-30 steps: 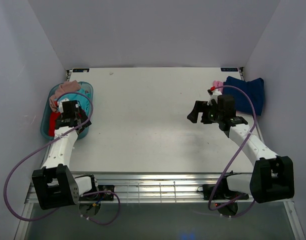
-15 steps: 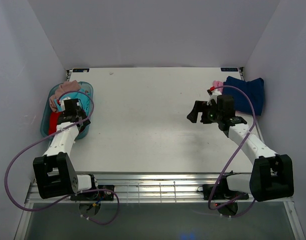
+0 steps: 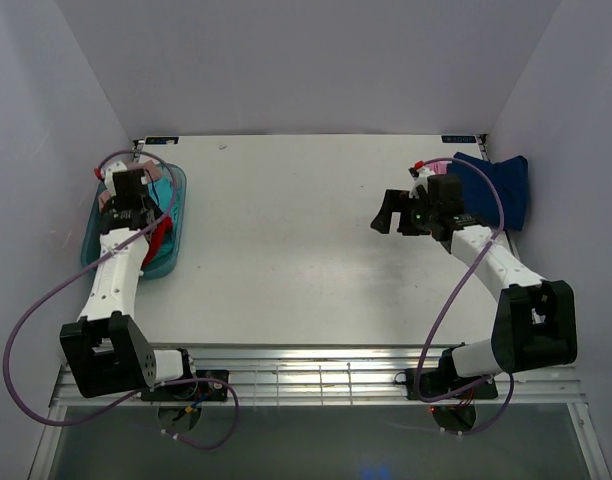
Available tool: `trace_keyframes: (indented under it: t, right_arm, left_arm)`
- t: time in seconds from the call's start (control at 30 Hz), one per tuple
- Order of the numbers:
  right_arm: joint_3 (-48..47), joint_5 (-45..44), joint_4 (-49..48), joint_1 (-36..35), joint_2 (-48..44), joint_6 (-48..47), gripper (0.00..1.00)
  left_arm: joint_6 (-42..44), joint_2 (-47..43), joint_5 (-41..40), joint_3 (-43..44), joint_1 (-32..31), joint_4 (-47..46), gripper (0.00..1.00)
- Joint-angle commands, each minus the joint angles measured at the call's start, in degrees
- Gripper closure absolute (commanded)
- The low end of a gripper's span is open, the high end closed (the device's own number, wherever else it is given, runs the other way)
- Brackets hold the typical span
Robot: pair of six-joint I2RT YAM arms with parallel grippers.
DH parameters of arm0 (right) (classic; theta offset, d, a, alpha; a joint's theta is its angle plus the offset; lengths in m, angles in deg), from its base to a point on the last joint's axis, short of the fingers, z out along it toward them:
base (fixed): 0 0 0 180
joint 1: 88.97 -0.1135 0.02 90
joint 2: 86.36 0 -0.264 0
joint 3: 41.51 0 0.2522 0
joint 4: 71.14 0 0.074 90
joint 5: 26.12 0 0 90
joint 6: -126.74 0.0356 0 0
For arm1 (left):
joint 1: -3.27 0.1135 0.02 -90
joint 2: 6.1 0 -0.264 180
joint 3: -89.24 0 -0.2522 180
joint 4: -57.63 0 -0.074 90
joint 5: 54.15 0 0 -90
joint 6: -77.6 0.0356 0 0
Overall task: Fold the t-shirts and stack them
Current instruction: Grab crumpled tshirt from bin with the left arm, then move the tshirt to the center of the board
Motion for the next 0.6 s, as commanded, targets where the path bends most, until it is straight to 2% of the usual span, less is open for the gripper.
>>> trace_keyframes:
  t: [0.0, 0.13, 0.2, 0.23, 0.3, 0.4, 0.43, 0.57]
  right_arm:
    - [-6.85, -1.18, 1.62, -0.79, -0.60, 0.24, 0.01]
    - [-10.37, -2.06, 3.03, -1.23, 0.19, 0.50, 0.01]
    - [-11.07, -2.23, 3.38, -1.41, 0.63, 0.85, 0.01]
    - [-11.16, -2.41, 3.47, -1.67, 0.63, 0.76, 0.00]
    - [-11.08, -2.85, 4.17, -1.85, 0.29, 0.76, 0.01]
    - [-9.76, -4.34, 4.70, -2.03, -0.68, 0.67, 0.01]
    - [-9.50, -4.69, 4.96, -2.20, -1.55, 0.59, 0.01]
    - [-7.04, -6.01, 5.84, -2.47, -4.81, 0.50, 0.01]
  left_arm:
    - [-1.08, -3.76, 2.07, 18.81, -2.42, -1.48, 1.00]
    - [0.23, -0.33, 9.17, 31.95, -4.44, -0.24, 1.00]
    - [0.24, 0.20, 14.52, 34.95, -6.80, -0.68, 1.00]
    - [0.15, 0.38, 15.94, 35.41, -7.78, -1.03, 1.00]
    - [0.50, 0.21, 17.27, 35.59, -13.55, -2.52, 1.00]
    - [0.41, 0.82, 23.41, 34.71, -19.11, -3.32, 1.00]
    - [0.59, 1.00, 27.95, 33.84, -19.99, -4.88, 1.00]
    - [0.76, 3.45, 37.99, 29.62, -25.69, -8.50, 1.00]
